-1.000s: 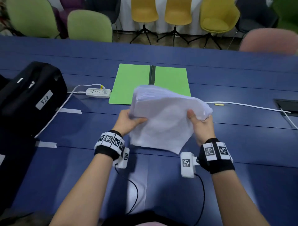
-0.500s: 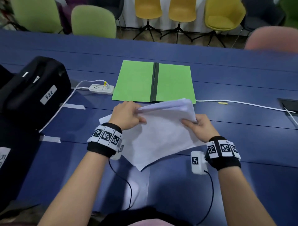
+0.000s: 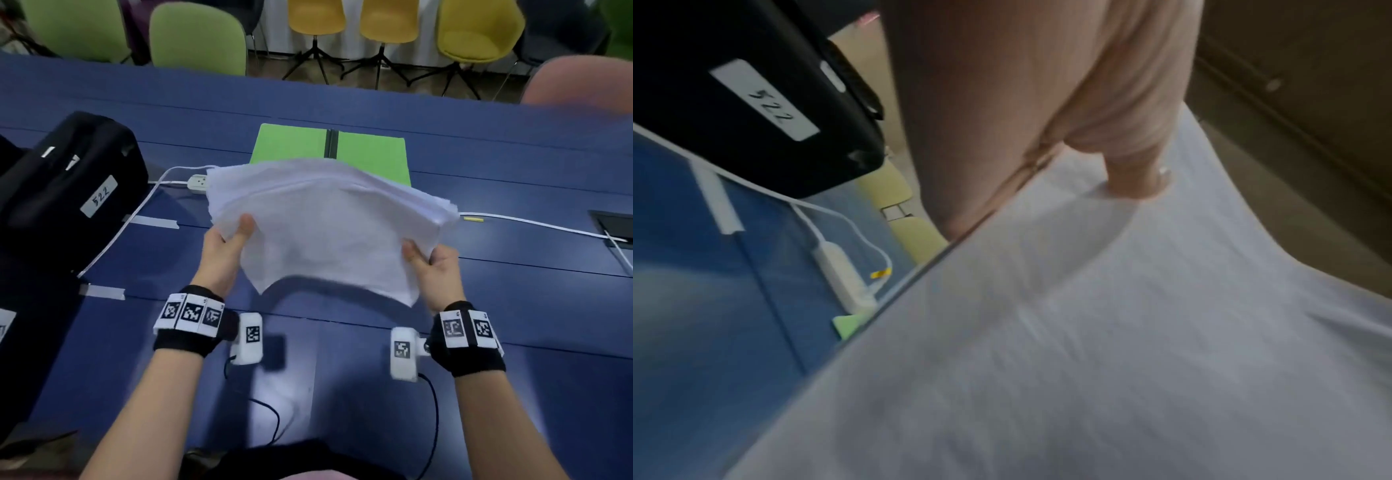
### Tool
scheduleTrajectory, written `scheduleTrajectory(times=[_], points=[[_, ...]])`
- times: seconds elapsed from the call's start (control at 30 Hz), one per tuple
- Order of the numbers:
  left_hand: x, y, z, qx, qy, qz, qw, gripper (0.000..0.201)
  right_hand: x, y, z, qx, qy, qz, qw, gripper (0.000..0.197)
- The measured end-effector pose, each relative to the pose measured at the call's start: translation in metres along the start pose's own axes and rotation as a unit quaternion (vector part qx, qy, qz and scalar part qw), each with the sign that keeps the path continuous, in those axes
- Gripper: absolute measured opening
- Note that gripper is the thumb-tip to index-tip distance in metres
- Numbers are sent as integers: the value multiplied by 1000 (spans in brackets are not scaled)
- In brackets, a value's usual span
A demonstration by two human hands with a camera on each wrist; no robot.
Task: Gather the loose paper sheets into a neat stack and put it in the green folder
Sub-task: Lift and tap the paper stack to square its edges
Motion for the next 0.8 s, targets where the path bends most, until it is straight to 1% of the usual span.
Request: scheduleTrajectory(times=[0.03,0.07,0.1,0.13,0.17,0.2,0.23,0.27,0.33,0.37,0.43,0.5,0.53,0.6,0.7,0.73,0.8], points=[[0,4,-2,18,12,-2,1000,16,1,2,-3,8,-17,-17,1000,21],[-6,7,-5,40,19,11,999,8,5,5,-7,1,-26,-41,999,20],[-17,9,-8,61,13,33,998,9,13,7,-10,-14,-29,-66,997,13],[-30,11,-11,76,-4,56,995,7,24,9,-13,-17,-6,-79,997,10],[-44,12,-12,91,-28,74,993,9,34,10,-16,-15,21,-72,997,17],[-55,13,-14,100,-52,83,990,20,44,12,-18,-8,52,-56,997,21],[-63,14,-14,112,-67,79,988,29,50,15,-20,4,74,-38,996,21],[-66,15,-14,132,-74,68,986,35,54,16,-18,23,89,-26,995,15],[-63,18,-12,180,-75,32,980,42,54,16,-13,76,103,-8,992,6],[-61,19,-11,202,-70,16,977,48,53,15,-10,105,108,9,989,7],[-56,22,-9,247,-52,9,967,60,50,14,-7,153,107,42,981,19],[-55,23,-9,285,-41,9,958,71,48,14,-8,186,92,45,977,31],[-54,24,-9,301,-41,15,953,73,48,14,-9,198,81,45,976,34],[-53,25,-9,324,-25,38,945,68,48,14,-8,215,71,41,973,35],[-49,31,-12,321,36,72,944,60,43,17,-6,222,32,24,974,21],[-50,32,-13,325,39,76,942,56,42,18,-5,217,19,15,976,18],[-54,28,-10,352,12,71,933,46,44,17,-2,210,18,6,977,18]])
Point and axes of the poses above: each hand's wrist, its own z-axis towards the middle knuckle, its own y-axis out of the palm, x = y × z, the point moved 4 cm from there along z, towards the middle knuckle, and after that the axes turned 14 degrees about x, right-handed, at the moved point
